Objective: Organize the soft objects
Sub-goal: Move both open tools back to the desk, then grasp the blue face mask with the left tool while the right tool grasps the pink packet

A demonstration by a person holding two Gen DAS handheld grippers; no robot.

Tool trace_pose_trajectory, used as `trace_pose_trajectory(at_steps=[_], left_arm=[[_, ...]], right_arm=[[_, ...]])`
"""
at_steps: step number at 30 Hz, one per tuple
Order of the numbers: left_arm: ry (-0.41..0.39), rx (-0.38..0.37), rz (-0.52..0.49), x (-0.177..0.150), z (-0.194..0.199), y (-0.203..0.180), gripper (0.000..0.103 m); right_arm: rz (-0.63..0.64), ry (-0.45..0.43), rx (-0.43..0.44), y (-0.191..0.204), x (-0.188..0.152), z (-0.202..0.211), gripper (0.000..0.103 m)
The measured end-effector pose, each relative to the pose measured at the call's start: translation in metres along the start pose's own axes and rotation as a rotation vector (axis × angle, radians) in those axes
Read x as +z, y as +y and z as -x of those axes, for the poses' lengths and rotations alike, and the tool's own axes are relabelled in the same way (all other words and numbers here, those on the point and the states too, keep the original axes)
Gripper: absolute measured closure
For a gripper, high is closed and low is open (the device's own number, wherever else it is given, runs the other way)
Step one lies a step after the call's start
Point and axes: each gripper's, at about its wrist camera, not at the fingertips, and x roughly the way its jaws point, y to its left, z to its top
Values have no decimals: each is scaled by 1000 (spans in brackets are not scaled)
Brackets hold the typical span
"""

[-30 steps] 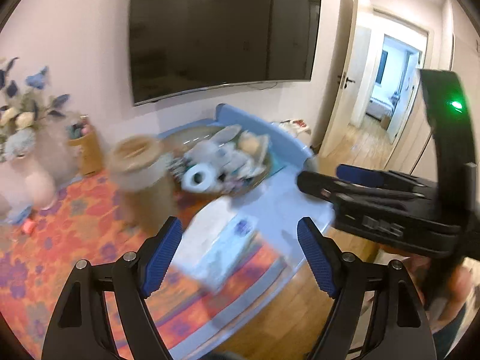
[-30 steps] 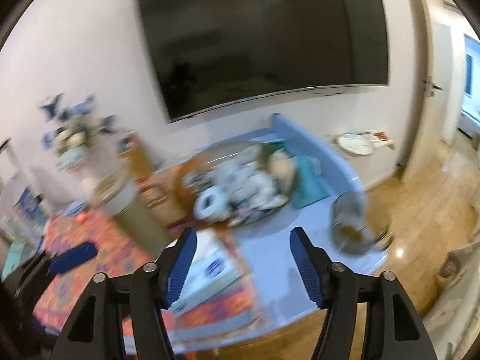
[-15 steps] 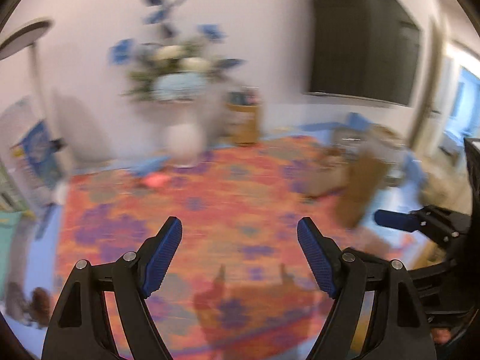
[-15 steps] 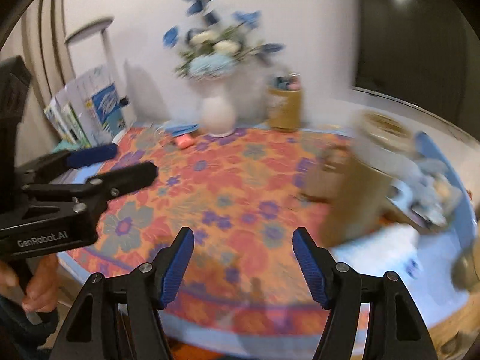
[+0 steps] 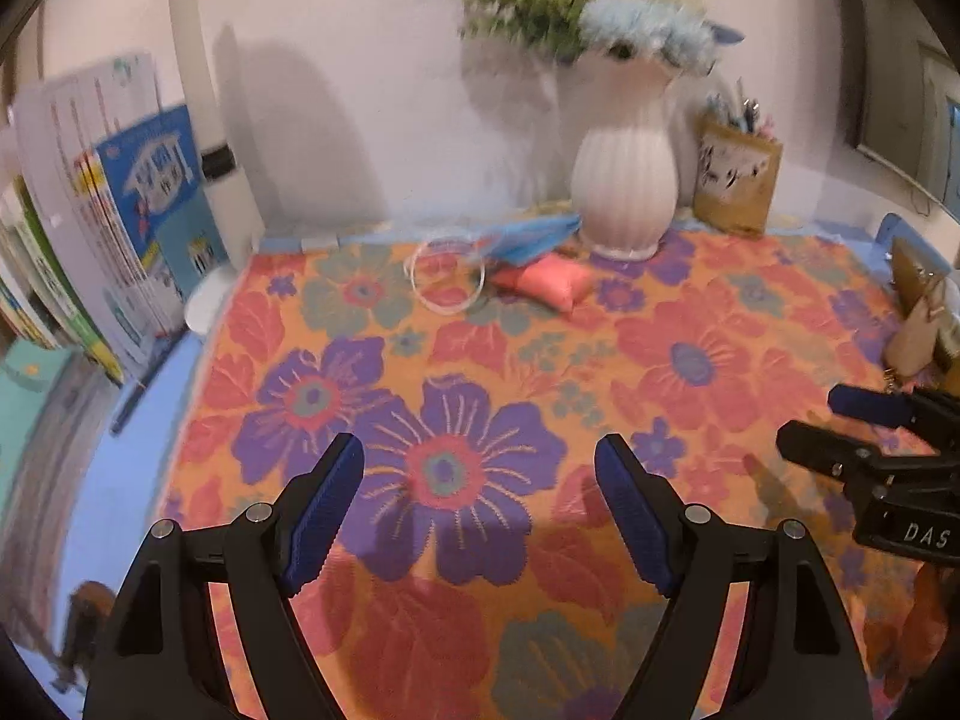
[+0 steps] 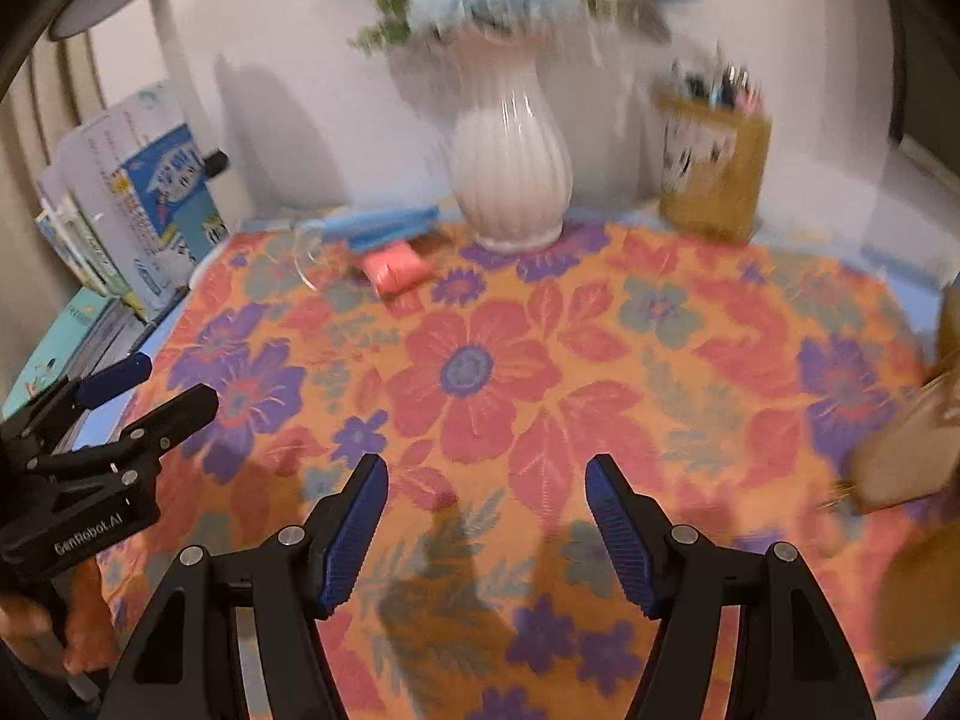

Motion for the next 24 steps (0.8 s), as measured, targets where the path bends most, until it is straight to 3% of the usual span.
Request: trace_pose_trajectory(at_steps=[4,7,11,19,21,24], left_arm=[[38,22,5,-7,-18,4,25],[79,-6,39,-8,-27,11,25],[85,-29,64,-10,-31,16,25],[100,-74,85,-7,-26,23,25],[115,-124,117,6,-15,34,25],[134,-105,103,36,-6,44,25]], right_arm=[[-1,27,-19,0,-7,-20,36],[12,39,-40,1,-10,-23,34],[32,44,-50,4,-10,-27,27],[50,63,-70,8,-9,-28,25],[62,103,-39,12,-5,-29,25],[64,139,58,19,14,-31,25]])
